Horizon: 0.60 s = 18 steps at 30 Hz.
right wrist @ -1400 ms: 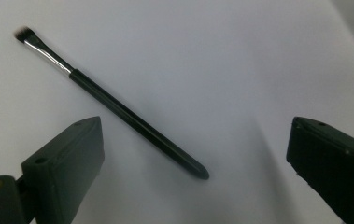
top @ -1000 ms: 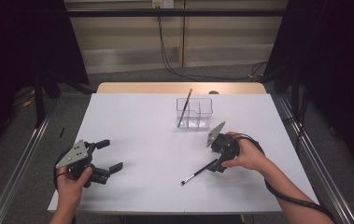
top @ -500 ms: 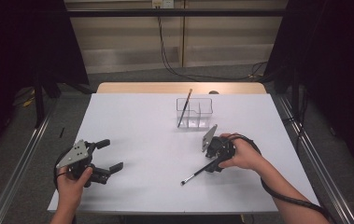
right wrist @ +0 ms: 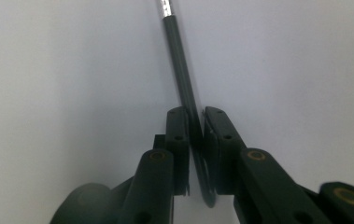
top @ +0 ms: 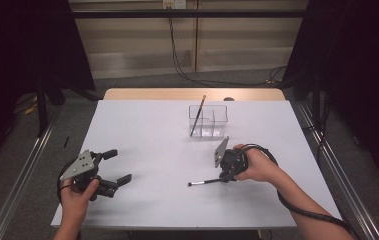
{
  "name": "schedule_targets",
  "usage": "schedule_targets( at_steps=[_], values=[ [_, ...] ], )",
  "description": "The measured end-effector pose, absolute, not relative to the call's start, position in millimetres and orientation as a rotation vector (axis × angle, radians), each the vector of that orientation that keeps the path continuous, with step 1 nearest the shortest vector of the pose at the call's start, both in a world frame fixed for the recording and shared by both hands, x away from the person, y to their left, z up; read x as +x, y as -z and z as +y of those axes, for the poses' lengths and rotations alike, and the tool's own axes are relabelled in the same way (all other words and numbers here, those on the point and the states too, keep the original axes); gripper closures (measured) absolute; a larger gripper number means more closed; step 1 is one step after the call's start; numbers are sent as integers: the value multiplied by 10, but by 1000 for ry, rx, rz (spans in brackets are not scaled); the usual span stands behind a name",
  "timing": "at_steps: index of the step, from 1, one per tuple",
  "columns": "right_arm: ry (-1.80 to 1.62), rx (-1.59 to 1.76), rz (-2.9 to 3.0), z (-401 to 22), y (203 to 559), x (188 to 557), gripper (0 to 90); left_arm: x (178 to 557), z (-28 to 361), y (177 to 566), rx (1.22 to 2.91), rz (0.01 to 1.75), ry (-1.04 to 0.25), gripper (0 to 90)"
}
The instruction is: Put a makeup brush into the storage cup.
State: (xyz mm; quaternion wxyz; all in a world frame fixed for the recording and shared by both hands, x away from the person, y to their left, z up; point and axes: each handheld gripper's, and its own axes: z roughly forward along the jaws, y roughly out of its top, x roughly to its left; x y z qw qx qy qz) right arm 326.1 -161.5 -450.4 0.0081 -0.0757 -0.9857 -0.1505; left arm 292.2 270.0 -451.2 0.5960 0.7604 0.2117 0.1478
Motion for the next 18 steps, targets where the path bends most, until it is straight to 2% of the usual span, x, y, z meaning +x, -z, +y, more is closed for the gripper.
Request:
schedule_targets(
  at_steps=[2,18],
  values=[
    [434,-266,-3071,-1605,4497,3262,844,2924,2704,4513,1766,490,-343,5],
    [400,-478,-3018,-1597,4504,3283,846,2928,2677,4523,1768,491,-332,6]
  ],
)
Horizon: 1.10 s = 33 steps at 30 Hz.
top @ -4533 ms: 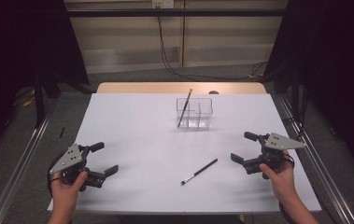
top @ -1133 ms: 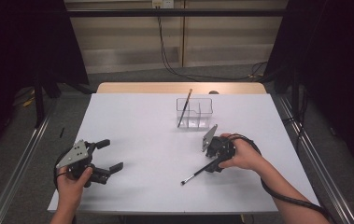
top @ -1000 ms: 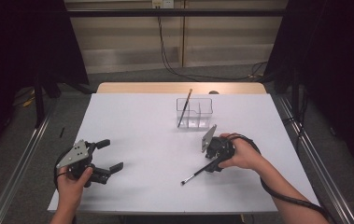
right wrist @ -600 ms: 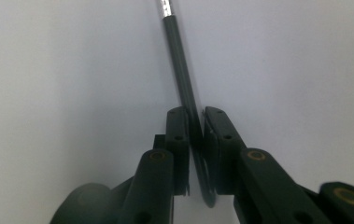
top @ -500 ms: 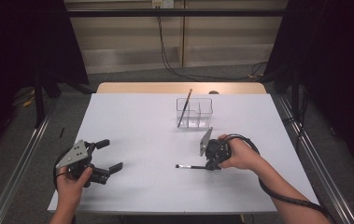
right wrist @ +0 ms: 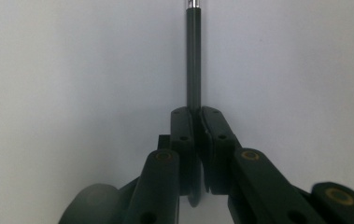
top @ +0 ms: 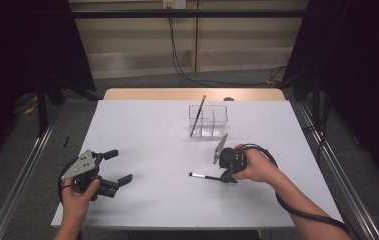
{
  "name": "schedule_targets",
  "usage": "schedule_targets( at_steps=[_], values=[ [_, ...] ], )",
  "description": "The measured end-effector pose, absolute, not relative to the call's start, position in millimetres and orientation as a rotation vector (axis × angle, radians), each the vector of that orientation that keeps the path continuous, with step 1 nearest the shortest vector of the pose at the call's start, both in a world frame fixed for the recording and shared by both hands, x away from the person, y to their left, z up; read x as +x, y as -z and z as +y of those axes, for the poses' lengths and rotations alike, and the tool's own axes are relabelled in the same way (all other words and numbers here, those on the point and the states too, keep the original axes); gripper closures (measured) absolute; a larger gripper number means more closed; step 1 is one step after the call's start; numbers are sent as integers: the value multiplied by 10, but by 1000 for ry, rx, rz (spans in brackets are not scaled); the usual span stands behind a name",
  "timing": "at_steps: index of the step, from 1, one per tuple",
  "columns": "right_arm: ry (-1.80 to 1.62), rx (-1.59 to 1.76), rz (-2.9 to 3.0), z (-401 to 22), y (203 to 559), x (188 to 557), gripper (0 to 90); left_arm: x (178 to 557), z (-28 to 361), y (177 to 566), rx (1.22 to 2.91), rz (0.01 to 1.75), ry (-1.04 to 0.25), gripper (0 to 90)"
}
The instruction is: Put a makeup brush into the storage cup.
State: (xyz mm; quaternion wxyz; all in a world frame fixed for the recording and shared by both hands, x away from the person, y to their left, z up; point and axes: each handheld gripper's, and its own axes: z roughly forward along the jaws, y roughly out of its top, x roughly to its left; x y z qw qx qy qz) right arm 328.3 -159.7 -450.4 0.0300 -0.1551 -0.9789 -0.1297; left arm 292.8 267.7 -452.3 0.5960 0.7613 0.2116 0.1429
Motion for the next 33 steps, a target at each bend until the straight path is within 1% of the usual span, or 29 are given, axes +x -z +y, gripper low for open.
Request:
schedule_targets(
  at_steps=[5,11,19,29,33],
  values=[
    [399,-507,-3025,-1593,4500,3263,847,2929,2678,4524,1768,491,-332,6],
    [520,-594,-2982,-1697,4516,3261,847,2931,2671,4544,1776,493,-325,5],
    [791,-669,-2932,-1819,4483,3229,846,2934,2654,4538,1775,492,-324,6],
    [1263,-787,-2808,-1916,4481,3171,847,2937,2659,4535,1758,502,-324,5],
    [1369,-818,-2782,-1918,4503,3137,847,2940,2651,4536,1758,501,-320,5]
  ],
)
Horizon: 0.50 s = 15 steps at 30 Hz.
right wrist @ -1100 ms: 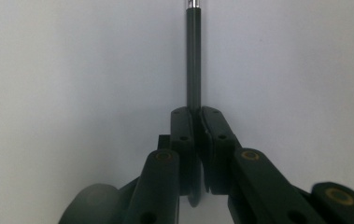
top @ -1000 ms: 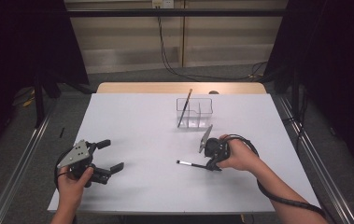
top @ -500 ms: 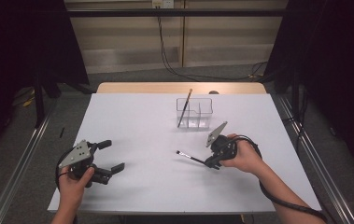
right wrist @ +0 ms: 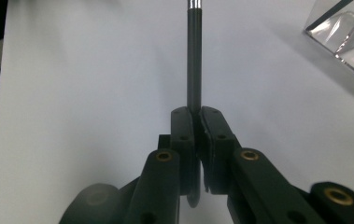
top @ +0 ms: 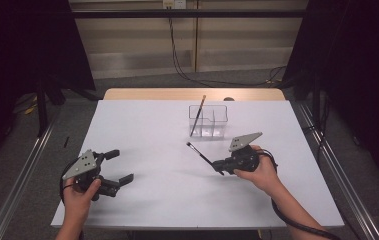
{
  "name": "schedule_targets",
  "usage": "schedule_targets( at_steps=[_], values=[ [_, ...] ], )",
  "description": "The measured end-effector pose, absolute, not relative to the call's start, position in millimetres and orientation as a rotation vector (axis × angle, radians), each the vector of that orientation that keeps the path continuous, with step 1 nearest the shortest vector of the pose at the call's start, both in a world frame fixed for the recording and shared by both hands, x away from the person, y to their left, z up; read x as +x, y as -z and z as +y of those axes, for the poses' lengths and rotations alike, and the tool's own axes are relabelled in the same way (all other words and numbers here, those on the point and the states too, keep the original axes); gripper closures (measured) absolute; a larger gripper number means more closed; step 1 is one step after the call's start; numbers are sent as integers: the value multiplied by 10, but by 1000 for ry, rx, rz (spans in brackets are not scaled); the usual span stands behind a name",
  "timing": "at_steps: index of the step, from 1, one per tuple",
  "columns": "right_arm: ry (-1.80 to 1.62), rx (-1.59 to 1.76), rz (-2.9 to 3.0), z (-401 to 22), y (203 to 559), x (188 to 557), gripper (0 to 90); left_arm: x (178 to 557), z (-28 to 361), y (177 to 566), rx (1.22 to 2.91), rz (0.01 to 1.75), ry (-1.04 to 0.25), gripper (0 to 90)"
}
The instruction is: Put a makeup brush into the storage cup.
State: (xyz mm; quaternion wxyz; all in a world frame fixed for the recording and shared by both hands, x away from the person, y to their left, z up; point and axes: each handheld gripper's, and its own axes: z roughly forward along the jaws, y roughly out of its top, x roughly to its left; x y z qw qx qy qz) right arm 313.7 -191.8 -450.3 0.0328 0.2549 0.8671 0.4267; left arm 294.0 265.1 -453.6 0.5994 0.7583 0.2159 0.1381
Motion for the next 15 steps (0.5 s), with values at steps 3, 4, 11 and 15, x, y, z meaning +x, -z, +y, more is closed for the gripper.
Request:
schedule_targets(
  at_steps=[3,4,11,15],
  values=[
    [-1377,787,2618,-1932,4519,3123,847,2942,2641,4537,1747,506,-313,5],
    [-1395,795,2602,-1935,4522,3113,846,2944,2639,4540,1743,507,-309,5],
    [-1555,818,2498,-1963,4563,3069,847,2958,2607,4546,1736,507,-296,5],
    [-1630,816,2448,-1961,4579,3043,846,2965,2580,4547,1727,509,-282,5]
  ],
)
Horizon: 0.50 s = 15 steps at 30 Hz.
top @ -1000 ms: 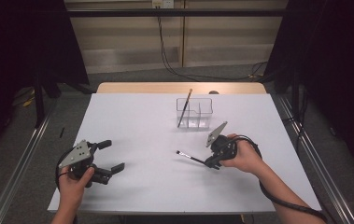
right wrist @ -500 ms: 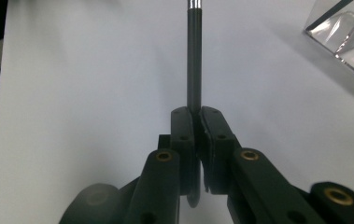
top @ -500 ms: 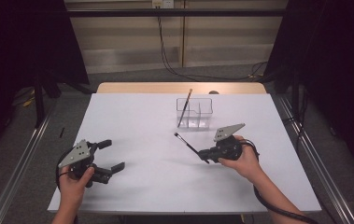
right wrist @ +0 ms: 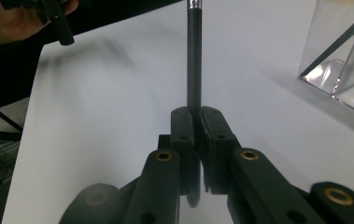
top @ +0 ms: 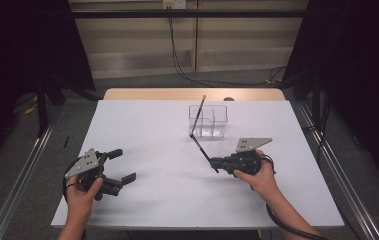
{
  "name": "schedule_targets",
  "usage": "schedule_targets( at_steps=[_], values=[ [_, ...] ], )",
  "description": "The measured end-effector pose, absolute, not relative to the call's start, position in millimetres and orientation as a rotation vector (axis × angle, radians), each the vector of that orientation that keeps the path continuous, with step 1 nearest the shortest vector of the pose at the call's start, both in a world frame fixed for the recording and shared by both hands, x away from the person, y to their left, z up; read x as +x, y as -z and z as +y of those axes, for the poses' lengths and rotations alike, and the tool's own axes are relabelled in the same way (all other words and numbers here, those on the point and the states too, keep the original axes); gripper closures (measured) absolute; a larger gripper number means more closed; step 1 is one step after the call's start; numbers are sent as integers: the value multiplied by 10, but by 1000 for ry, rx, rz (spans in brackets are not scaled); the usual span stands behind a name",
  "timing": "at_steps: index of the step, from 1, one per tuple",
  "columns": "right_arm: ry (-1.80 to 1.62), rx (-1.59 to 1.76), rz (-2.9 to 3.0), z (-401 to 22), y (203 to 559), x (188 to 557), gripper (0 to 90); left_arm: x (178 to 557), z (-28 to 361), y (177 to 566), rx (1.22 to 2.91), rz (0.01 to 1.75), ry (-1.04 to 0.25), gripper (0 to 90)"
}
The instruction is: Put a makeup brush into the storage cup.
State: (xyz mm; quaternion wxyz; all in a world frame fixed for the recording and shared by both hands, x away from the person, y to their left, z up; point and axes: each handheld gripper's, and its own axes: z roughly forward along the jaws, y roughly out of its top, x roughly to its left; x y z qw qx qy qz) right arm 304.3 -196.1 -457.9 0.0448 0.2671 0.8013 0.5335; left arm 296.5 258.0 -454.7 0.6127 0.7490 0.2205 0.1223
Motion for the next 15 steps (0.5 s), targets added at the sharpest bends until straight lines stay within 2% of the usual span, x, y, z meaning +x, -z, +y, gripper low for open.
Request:
schedule_targets(
  at_steps=[15],
  values=[
    [-1758,786,2343,-1949,4600,3009,846,2977,2512,4504,1705,507,-273,4]
  ],
)
